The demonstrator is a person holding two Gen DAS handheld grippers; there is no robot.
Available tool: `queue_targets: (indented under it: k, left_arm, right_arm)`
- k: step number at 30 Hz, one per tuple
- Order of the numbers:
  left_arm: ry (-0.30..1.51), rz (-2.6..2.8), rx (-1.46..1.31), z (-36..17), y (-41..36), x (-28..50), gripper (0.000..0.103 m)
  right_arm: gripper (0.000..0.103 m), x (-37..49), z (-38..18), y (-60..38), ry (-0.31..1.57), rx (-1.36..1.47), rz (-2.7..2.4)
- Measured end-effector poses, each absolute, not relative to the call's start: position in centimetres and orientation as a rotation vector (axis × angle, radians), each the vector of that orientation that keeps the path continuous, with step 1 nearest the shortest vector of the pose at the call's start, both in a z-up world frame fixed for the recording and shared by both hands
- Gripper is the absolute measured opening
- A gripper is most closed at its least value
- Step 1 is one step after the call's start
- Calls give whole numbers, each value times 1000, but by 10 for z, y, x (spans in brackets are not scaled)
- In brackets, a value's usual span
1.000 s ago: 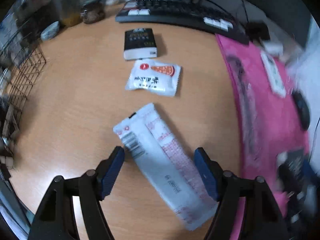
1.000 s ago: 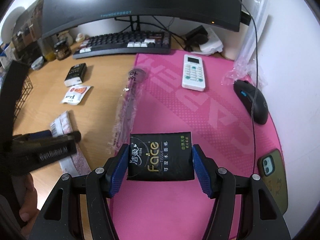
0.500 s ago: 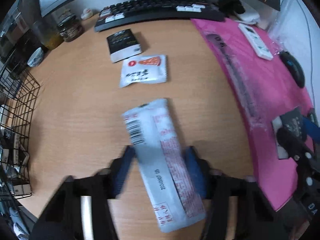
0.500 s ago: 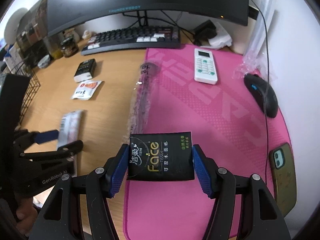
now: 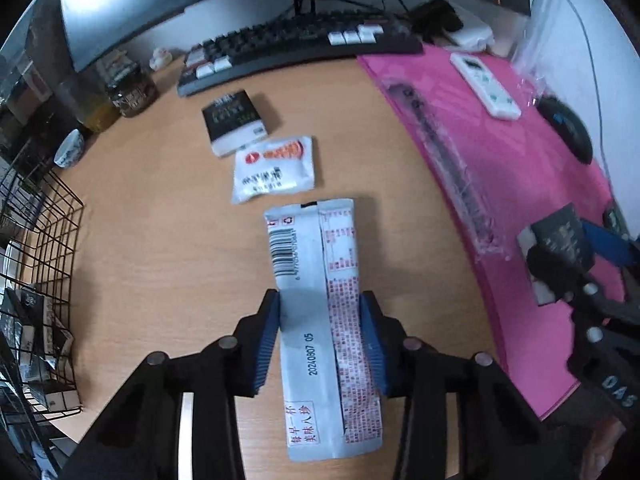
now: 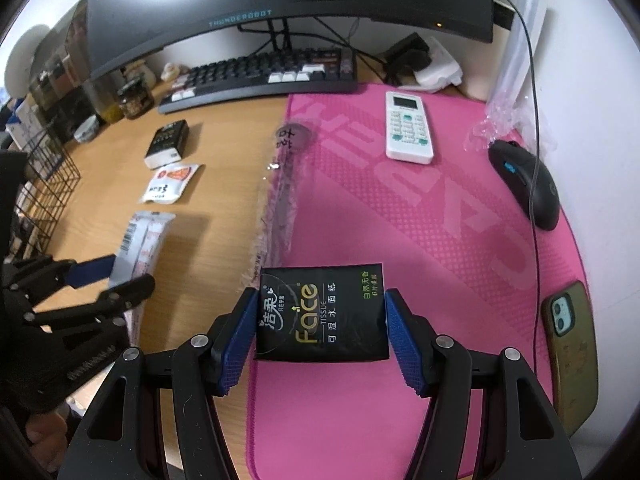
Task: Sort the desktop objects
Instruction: 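Carry both held items over the wire basket and open both tools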
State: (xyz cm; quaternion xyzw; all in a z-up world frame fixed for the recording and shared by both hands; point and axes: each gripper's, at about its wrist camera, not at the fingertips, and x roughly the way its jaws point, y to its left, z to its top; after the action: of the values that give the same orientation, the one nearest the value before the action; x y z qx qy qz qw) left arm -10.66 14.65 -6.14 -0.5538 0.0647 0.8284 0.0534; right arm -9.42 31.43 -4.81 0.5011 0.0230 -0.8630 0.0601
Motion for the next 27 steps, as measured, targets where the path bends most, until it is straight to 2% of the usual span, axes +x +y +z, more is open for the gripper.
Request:
queue_targets:
  k: [7, 16, 21, 27]
  left_arm:
    - [162, 2628, -1559, -9, 108, -99, 44]
    - [52, 3009, -1386, 79, -32, -62, 44]
    - [-78, 3158, -1496, 78, -128, -35, 44]
    - [-232, 3188, -1644, 42, -193, -13, 44]
  right_arm:
    - [62, -96, -18, 280, 134, 1426, -2591]
    - [62, -87, 76, 115, 275, 1063, -2349]
    - [62, -71, 85, 8, 359, 975, -2186]
    - [62, -50, 55, -76, 475, 970, -2084]
